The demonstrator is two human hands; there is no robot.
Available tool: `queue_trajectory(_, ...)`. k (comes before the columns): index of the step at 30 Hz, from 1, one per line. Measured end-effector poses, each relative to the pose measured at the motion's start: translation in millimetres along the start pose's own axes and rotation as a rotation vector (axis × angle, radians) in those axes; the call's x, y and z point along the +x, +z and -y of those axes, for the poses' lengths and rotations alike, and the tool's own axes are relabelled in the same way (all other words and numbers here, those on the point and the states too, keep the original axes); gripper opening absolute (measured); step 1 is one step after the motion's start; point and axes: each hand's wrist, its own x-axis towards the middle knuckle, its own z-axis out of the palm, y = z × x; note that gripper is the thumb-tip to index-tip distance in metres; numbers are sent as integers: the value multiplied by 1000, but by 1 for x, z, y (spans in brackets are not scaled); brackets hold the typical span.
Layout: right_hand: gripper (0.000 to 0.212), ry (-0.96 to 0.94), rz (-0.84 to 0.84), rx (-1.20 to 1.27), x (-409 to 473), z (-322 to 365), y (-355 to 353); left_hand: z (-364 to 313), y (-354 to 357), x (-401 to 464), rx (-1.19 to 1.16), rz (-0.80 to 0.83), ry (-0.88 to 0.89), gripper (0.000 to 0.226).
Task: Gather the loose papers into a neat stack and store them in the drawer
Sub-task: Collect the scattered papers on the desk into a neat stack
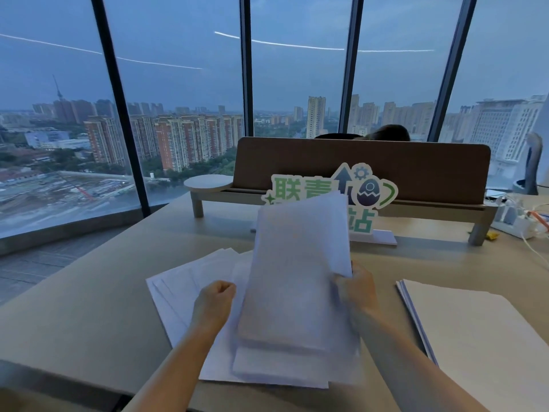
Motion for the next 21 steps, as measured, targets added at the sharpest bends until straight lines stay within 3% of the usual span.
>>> queue_trajectory(5,13,187,48,-59,6,-18,7,24,-14,4,123,2,-107,43)
queue_trajectory(10,11,234,81,-185,1,-25,16,26,-15,6,46,18,-155,47)
queue_trajectory(16,55,279,131,-274,4,-25,31,29,-13,8,49,60,-162,51)
queue_trajectory(18,52,304,156,-259,6,-20,36,33,-10,7,68,62,-149,53)
queue_trajectory(21,31,318,210,-239,7,-14,39,38,-8,7,91,52,-141,54)
